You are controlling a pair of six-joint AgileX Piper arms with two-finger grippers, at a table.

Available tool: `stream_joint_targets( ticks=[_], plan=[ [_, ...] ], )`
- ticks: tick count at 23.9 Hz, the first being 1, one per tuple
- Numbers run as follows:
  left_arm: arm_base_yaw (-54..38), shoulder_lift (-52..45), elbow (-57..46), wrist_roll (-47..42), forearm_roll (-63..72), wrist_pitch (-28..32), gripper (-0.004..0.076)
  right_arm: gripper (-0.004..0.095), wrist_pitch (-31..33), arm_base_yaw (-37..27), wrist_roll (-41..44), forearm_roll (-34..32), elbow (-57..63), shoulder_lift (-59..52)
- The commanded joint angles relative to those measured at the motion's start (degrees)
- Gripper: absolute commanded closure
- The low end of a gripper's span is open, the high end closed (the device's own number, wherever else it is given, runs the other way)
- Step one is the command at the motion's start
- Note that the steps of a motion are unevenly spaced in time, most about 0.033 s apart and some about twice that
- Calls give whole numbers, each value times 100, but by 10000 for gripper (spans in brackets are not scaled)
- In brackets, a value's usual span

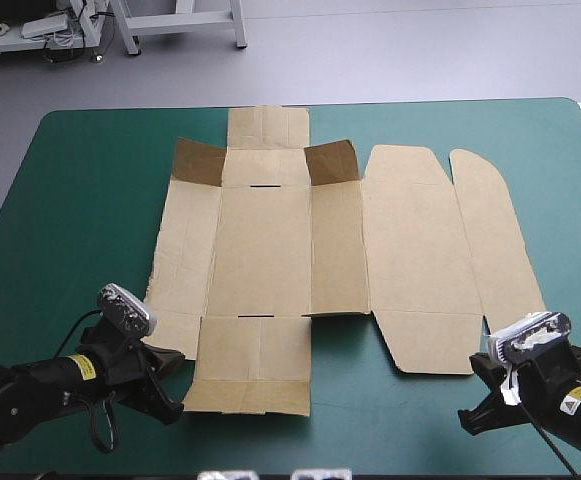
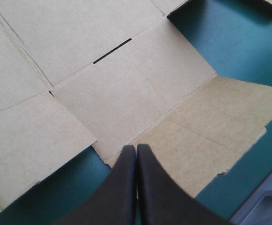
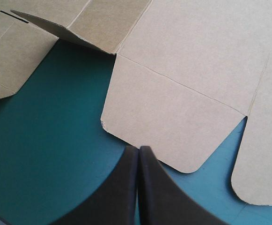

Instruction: Fold the box

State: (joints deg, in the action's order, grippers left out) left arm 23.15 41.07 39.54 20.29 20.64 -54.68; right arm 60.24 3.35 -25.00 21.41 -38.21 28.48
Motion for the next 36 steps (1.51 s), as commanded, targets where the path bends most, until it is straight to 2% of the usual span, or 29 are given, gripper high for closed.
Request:
stream_joint_targets(
  ticks=[1, 12, 16, 18, 22, 29, 34, 36],
  plan=[
    [4, -8, 154, 5, 153, 259, 732, 926, -295, 10, -16, 172, -137, 43],
    [4, -8, 154, -137, 153, 259, 733, 926, -295, 10, -16, 175, -137, 43],
    [4, 125, 154, -811, 70, 248, 732, 926, -295, 10, -16, 175, -137, 43],
    [4, 284, 154, -842, 54, 259, 732, 926, -304, 10, -16, 175, -137, 43],
    [4, 810, 168, -842, -98, 728, 733, 926, -304, 10, -16, 175, -137, 43],
    [4, 2111, 1350, -700, -361, 848, 732, 926, -342, 10, -41, 175, -137, 43],
    [-9, 2730, 2125, -552, -534, 876, 728, 926, -342, 10, -41, 175, -137, 43],
    [-296, 2836, 2263, -372, -392, 729, 708, 926, -332, 10, -41, 175, -137, 43]
  ],
)
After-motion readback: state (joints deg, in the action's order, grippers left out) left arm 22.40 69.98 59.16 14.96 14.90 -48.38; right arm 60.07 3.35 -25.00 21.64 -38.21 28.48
